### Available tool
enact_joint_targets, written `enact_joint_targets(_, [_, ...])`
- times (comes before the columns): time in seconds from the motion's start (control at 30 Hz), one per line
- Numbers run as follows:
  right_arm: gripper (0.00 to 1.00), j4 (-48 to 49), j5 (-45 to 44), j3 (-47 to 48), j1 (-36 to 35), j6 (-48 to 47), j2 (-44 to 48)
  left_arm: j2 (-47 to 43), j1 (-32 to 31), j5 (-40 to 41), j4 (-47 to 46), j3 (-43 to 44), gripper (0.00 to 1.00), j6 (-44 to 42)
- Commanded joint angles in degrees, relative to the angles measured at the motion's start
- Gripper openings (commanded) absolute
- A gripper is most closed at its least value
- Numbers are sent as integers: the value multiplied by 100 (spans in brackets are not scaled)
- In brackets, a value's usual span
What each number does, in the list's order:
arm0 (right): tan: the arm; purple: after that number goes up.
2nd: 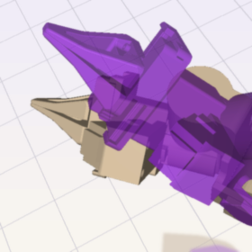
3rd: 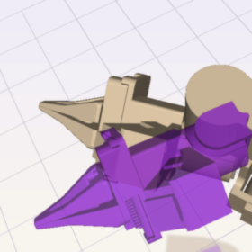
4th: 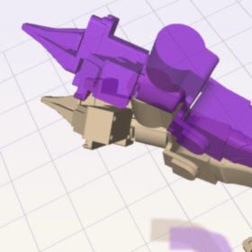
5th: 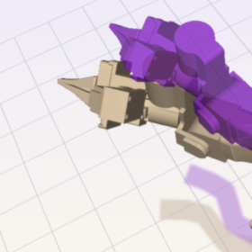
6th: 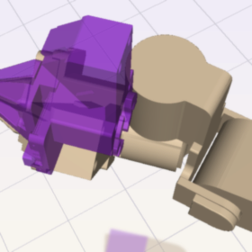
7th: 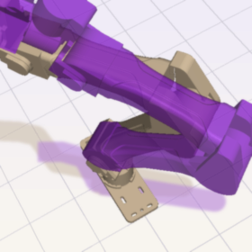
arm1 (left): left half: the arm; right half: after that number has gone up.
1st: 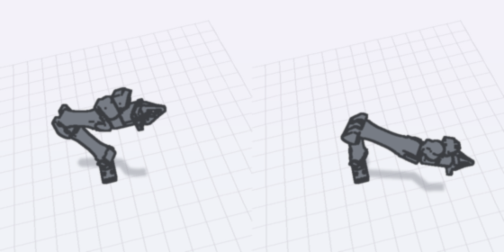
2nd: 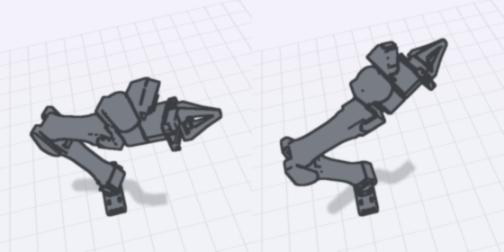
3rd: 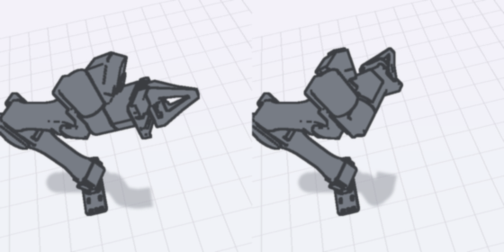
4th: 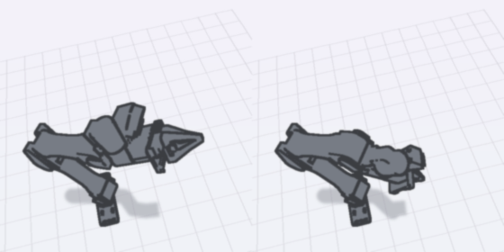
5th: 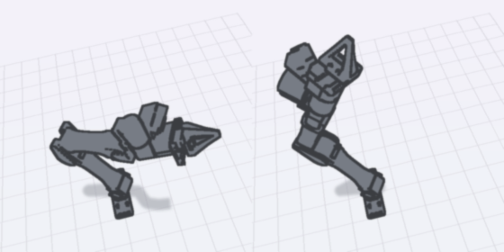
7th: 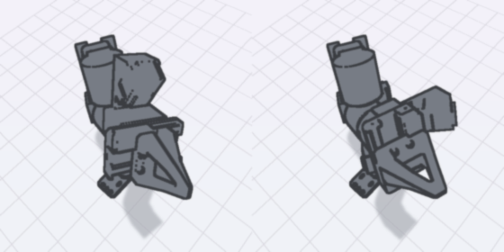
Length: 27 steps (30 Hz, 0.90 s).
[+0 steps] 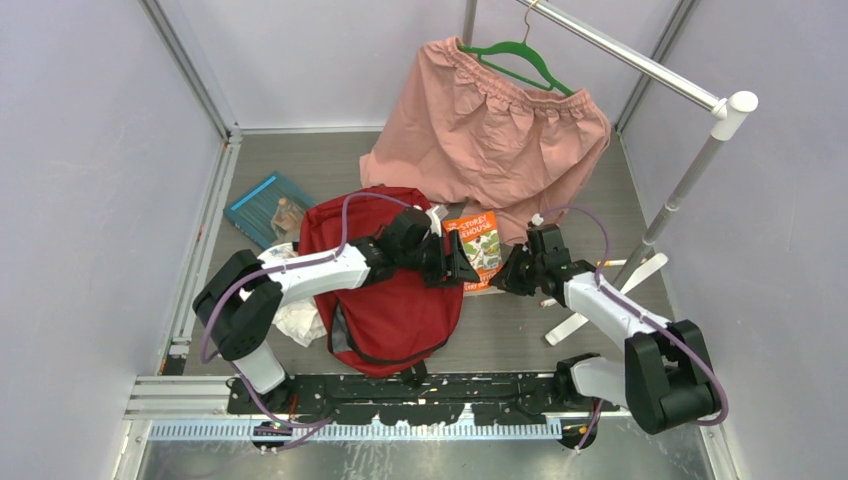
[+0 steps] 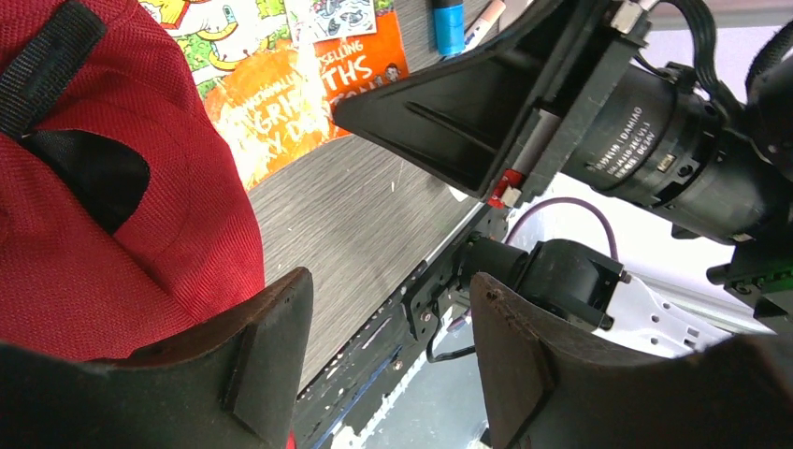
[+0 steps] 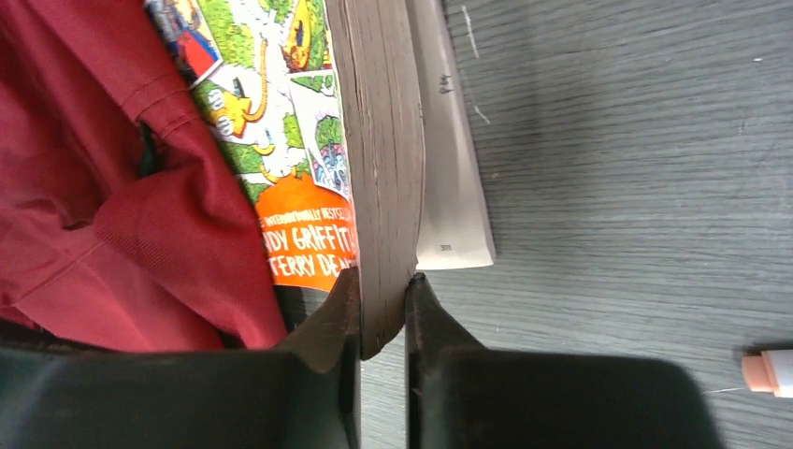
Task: Pack the student bag
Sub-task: Pick up the book from the center of the board.
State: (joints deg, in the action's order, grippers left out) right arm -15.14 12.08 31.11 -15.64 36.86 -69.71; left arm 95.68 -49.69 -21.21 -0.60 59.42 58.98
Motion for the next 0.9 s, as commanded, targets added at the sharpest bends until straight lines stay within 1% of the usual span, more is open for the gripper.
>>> enact_joint_targets(0.0, [1, 34, -135, -25, -23, -83, 406, -76, 21, -125, -262, 43, 63, -14])
enact_joint_targets(0.2, [1, -333, -22, 246, -22, -114, 928, -60, 21, -156, -144, 226, 63, -87])
enact_joint_targets(0.37, [1, -1099, -104, 665, -20, -397, 1654, -213, 30, -136, -5, 233, 63, -116])
enact_joint_targets(0.5, [1, -1481, -61, 752, -23, -572, 2188, -511, 27, -190, -19, 162, 64, -115])
enact_joint_targets(0.7, [1, -1795, -24, 868, -19, -456, 2769, -1071, 58, 4, 276, 67, 69, -395])
enact_joint_targets(0.87, [1, -1777, 123, 1075, -20, -417, 3076, -1363, 187, 22, 295, -163, 76, -396])
